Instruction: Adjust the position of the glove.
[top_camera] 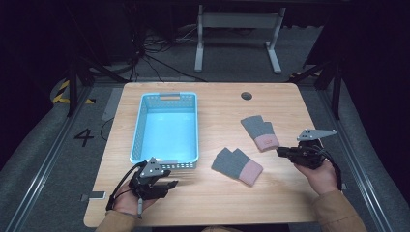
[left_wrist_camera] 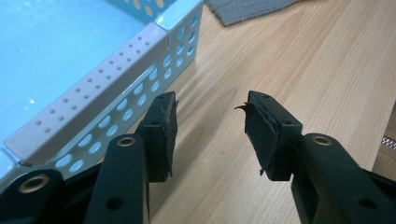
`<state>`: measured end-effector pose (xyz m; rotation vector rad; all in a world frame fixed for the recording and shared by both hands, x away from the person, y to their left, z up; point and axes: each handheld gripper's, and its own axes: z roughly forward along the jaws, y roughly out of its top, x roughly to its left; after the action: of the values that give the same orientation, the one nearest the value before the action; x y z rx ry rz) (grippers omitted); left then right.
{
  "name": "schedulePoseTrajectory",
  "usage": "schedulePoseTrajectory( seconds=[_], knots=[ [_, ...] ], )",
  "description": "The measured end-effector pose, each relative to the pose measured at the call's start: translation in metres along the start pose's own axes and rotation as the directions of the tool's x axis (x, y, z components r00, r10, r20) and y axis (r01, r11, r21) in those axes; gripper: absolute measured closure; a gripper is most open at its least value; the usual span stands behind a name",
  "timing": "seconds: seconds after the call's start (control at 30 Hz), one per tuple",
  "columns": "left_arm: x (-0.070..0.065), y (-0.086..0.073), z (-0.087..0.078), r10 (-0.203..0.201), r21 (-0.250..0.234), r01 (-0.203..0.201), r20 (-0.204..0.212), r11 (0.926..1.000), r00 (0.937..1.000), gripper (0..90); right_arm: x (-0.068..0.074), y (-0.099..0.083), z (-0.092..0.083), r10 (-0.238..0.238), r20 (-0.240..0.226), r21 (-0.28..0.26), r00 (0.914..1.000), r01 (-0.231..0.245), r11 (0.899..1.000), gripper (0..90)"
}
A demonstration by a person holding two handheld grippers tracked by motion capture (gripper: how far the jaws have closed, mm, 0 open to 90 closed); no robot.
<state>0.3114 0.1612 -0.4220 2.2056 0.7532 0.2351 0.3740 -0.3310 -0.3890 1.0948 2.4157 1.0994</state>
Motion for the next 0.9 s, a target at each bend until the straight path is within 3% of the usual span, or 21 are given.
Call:
schedulePoseTrajectory(
  seconds=[0.37,0.4,0.47,0.63,0.7,0.73,0.77,0.8,0.83,0.87,0.9],
  knots=[
    [-0.004,0.004,0.002,0.005,0.015,-0.006,0.037,0.9999,0.9993,54.6,0.024,0.009,0.007,-0.068,-0.08,0.013,0.9945,0.069,0.998,89.4],
    [-0.005,0.004,0.003,0.007,0.016,-0.008,0.041,0.9998,0.9991,54.6,0.034,0.012,0.011,-0.1,-0.122,0.023,0.9875,0.104,0.994,89.4],
    [-0.006,0.004,0.003,0.012,0.018,-0.013,0.045,0.9998,0.9989,54.5,0.044,0.013,0.016,-0.129,-0.144,0.04,0.9812,0.136,0.99,89.4],
    [-0.006,0.006,0.003,0.023,0.021,-0.024,0.054,0.9995,0.9983,54.4,0.073,0.014,0.031,-0.233,-0.22,0.054,0.9472,0.25,0.967,89.4],
    [-0.005,0.006,0.003,0.02,0.024,-0.022,0.057,0.9995,0.9982,54.1,0.077,0.013,0.034,-0.239,-0.229,0.061,0.9437,0.259,0.964,89.4],
    [-0.004,0.006,0.004,0.016,0.028,-0.018,0.063,0.9995,0.9979,53.9,0.085,0.012,0.041,-0.253,-0.245,0.079,0.936,0.279,0.957,89.4],
    [-0.004,0.006,0.004,0.016,0.028,-0.018,0.063,0.9995,0.9979,53.9,0.085,0.012,0.041,-0.253,-0.245,0.079,0.936,0.279,0.957,89.4],
    [-0.003,0.006,0.004,0.011,0.029,-0.013,0.069,0.9995,0.9976,53.9,0.091,0.01,0.047,-0.262,-0.263,0.092,0.9287,0.294,0.951,89.4],
    [-0.003,0.006,0.004,0.011,0.029,-0.013,0.069,0.9995,0.9976,53.9,0.091,0.01,0.047,-0.262,-0.263,0.092,0.9287,0.294,0.951,89.4],
    [-0.004,0.006,0.004,0.017,0.031,-0.019,0.067,0.9994,0.9976,53.7,0.096,0.008,0.053,-0.281,-0.273,0.104,0.92,0.319,0.942,89.3],
    [-0.004,0.006,0.005,0.016,0.03,-0.018,0.068,0.9994,0.9976,53.6,0.098,0.007,0.055,-0.289,-0.276,0.111,0.9167,0.329,0.938,89.3]
  ],
)
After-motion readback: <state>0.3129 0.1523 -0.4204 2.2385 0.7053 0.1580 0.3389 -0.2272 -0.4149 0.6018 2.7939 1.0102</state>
